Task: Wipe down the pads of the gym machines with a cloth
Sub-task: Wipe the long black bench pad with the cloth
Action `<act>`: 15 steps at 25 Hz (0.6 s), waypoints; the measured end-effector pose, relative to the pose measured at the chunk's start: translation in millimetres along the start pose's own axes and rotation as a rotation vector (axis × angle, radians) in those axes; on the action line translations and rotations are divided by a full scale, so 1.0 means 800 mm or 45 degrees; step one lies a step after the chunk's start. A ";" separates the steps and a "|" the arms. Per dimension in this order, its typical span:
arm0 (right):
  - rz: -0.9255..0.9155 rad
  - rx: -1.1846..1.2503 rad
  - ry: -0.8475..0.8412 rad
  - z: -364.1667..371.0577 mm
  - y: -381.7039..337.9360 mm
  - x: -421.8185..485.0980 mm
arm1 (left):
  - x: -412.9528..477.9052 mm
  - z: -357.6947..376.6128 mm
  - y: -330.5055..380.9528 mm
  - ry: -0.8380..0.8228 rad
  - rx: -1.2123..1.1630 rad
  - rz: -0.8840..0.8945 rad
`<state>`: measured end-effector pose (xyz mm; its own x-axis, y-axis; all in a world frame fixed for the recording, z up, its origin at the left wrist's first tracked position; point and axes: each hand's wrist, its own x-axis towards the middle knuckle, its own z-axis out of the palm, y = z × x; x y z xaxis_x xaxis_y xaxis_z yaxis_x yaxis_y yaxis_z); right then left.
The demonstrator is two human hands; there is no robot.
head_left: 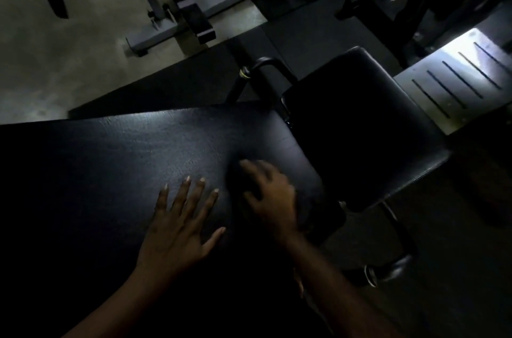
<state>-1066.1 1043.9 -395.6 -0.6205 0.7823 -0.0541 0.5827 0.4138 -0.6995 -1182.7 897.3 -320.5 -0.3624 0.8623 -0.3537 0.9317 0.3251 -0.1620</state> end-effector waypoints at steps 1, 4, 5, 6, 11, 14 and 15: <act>-0.150 -0.056 -0.017 0.010 -0.027 -0.008 | 0.000 0.000 0.000 -0.004 0.014 0.010; -0.321 -0.103 -0.028 0.020 -0.012 0.023 | 0.000 0.000 -0.001 -0.005 0.008 0.013; -0.297 -0.136 0.017 0.020 0.014 0.043 | 0.000 0.000 -0.001 -0.008 0.008 0.012; -0.215 -0.181 0.041 0.018 0.042 0.064 | 0.000 0.000 -0.001 -0.008 0.002 0.013; 0.276 -0.393 -0.061 0.011 0.137 0.117 | 0.017 -0.005 -0.004 0.088 -0.026 0.013; 0.509 -0.241 0.008 0.004 0.115 0.144 | 0.058 -0.011 -0.029 0.058 0.008 -0.020; 0.471 -0.104 0.026 0.008 0.092 0.147 | 0.070 -0.013 -0.037 0.027 0.007 -0.040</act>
<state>-1100.0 1163.4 -458.0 -0.3501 0.8947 -0.2773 0.8059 0.1369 -0.5760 -1230.6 940.0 -325.8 -0.3911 0.8596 -0.3287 0.9196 0.3504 -0.1777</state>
